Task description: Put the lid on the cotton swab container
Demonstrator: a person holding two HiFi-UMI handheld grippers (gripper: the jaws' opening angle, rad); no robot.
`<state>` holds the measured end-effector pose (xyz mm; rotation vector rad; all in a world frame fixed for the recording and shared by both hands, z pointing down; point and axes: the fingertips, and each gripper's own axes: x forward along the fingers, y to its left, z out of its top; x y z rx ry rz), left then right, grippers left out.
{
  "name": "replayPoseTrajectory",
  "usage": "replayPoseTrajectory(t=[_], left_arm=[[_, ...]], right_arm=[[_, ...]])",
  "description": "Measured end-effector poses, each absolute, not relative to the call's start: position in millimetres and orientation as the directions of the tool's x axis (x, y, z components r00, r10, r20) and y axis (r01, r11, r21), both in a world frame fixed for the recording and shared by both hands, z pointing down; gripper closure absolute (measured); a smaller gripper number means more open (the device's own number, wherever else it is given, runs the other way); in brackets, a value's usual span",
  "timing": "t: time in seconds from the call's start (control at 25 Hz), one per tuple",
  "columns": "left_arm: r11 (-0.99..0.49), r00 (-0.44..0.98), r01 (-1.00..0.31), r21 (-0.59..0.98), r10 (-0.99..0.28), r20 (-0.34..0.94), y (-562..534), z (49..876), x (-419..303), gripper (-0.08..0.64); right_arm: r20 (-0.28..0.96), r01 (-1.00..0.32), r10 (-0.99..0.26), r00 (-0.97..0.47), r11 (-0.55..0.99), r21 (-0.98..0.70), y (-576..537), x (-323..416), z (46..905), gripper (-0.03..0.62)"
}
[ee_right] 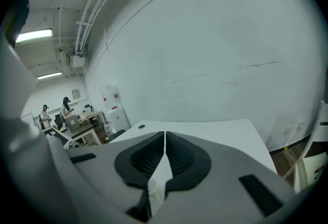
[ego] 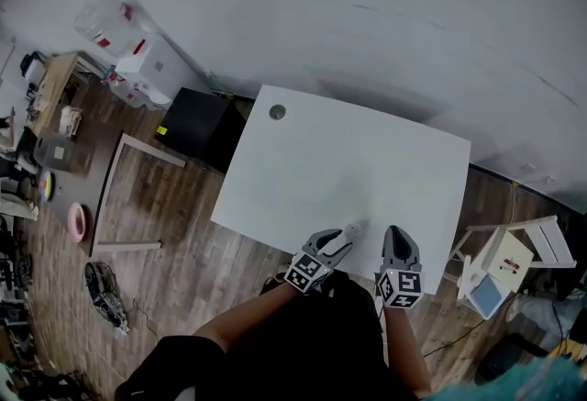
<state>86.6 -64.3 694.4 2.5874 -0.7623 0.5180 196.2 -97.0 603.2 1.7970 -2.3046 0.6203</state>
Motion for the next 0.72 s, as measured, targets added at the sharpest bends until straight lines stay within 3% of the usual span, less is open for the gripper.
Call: replayPoseTrajectory(t=[0.72], left_arm=[[-0.807,0.750,-0.538,0.243,-0.325,0.576,-75.7,786.7,102.3,0.273]], right_arm=[[0.479,-0.971,-0.851,-0.213,0.133,-0.196,-81.7,236.1,651.6,0.558]])
